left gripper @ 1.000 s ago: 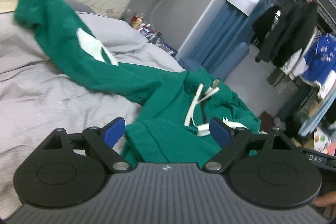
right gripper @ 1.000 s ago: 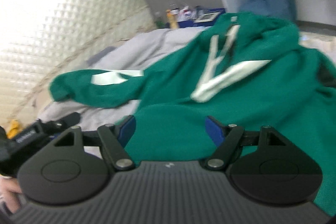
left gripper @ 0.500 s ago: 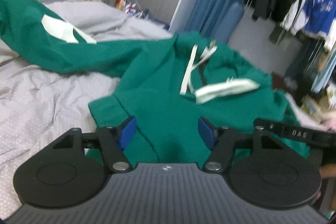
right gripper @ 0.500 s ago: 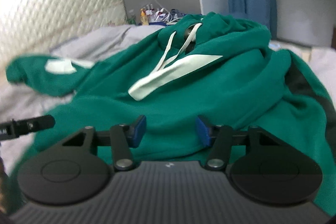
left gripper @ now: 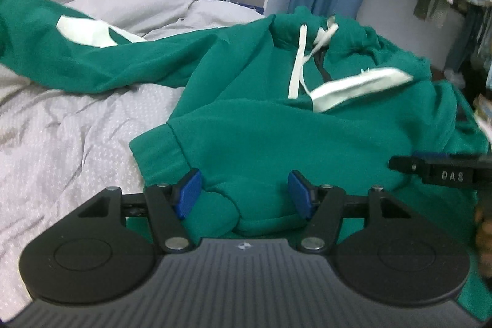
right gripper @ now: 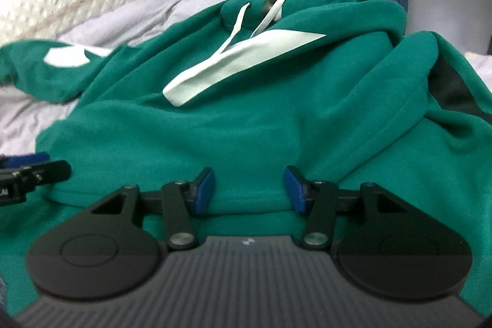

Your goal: Fold large clothes

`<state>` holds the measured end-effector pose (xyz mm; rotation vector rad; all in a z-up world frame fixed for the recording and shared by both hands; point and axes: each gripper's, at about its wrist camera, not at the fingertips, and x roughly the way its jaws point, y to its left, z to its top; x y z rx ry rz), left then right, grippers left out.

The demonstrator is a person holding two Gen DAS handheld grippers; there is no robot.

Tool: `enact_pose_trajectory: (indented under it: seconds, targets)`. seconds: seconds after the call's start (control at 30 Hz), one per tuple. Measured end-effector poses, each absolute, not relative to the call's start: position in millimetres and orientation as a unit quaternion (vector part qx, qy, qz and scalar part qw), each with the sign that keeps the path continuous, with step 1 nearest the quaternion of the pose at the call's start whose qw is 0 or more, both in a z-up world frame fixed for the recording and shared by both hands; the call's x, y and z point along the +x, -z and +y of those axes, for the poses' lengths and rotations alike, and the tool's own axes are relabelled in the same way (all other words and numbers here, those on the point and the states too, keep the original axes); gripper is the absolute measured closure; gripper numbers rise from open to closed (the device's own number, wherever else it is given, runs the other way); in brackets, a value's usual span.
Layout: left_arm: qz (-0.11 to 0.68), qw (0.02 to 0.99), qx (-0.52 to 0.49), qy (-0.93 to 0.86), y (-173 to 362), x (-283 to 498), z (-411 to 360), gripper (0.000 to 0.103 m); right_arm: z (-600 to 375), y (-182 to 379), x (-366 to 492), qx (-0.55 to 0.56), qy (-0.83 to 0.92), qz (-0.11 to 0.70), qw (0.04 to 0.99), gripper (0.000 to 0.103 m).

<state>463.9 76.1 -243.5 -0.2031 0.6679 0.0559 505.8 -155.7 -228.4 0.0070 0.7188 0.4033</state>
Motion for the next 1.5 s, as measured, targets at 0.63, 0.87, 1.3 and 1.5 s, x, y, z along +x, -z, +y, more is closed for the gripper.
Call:
enact_pose_trajectory:
  seconds: [0.63, 0.87, 1.3, 1.5]
  targets:
    - [0.238, 0.962, -0.134, 0.001, 186.1, 393.8, 76.0, 0.021, -135.1, 161.2, 408.5, 0.022, -0.198, 0.301, 0.933, 0.049]
    - [0.237, 0.959, -0.151, -0.036, 182.5, 379.1, 90.3, 0.016, -146.5, 150.3, 385.3, 0.047, -0.175, 0.288, 0.940, 0.026]
    - [0.276, 0.906, -0.271, -0.173, 216.7, 427.2, 158.4, 0.015, -145.5, 164.5, 394.6, 0.077, -0.192, 0.301, 0.931, 0.000]
    - [0.285, 0.876, -0.297, -0.253, 229.0, 460.1, 206.1, 0.014, -144.5, 171.8, 399.2, 0.102, -0.196, 0.313, 0.924, 0.000]
